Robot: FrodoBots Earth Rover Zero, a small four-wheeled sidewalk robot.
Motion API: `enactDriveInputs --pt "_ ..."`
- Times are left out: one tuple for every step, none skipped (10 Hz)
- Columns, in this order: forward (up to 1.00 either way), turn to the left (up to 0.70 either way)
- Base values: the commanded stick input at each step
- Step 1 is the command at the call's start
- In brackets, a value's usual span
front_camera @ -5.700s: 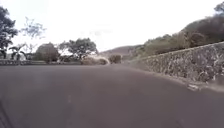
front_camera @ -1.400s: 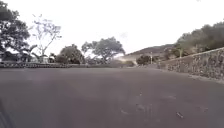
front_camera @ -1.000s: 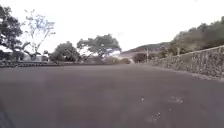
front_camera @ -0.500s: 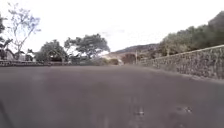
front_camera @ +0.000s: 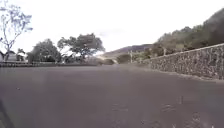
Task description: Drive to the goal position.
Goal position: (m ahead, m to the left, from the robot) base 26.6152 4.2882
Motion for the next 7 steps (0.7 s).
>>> enactDriveInputs --pt "1.0 0.0" --pt "1.0 0.0" --pt "1.0 0.0" --pt "1.0 0.0" --pt "1.0 0.0" --pt "1.0 0.0" --pt "1.0 0.0"
